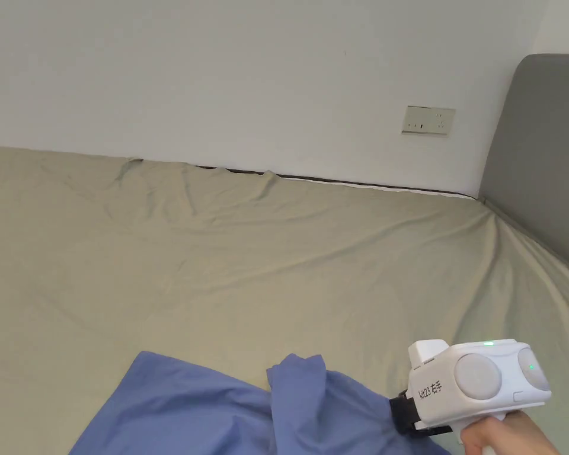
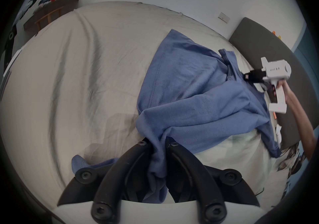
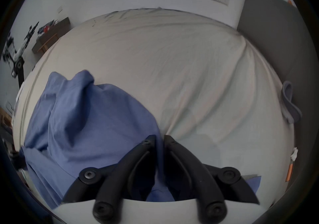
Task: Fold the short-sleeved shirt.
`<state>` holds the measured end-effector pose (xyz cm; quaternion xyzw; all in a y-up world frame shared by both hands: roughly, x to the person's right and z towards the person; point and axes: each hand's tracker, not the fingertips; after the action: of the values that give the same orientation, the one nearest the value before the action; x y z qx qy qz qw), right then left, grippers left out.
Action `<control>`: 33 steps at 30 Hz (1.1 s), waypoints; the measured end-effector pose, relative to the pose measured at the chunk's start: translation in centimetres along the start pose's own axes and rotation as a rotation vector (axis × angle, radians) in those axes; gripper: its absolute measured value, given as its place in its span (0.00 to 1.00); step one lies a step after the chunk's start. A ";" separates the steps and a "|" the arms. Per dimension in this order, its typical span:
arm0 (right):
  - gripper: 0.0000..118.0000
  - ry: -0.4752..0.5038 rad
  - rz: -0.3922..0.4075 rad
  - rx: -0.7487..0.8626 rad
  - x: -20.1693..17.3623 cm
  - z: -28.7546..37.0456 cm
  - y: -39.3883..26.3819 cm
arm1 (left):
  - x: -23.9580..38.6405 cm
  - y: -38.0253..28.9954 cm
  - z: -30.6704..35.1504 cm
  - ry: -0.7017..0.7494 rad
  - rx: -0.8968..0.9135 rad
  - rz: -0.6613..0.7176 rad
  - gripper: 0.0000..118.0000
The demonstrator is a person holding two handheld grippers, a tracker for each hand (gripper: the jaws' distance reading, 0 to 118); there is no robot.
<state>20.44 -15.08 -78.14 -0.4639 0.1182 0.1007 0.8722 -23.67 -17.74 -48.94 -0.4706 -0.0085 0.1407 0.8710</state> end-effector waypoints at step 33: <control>0.00 -0.022 -0.175 1.241 0.3 48.6 -5.1 | 10.3 20.6 29.6 -0.319 0.672 -0.140 0.09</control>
<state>27.66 22.61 -47.96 0.1220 0.1074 -0.0537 0.9852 -23.07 19.74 -50.58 -0.1292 -0.1294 0.1472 0.9720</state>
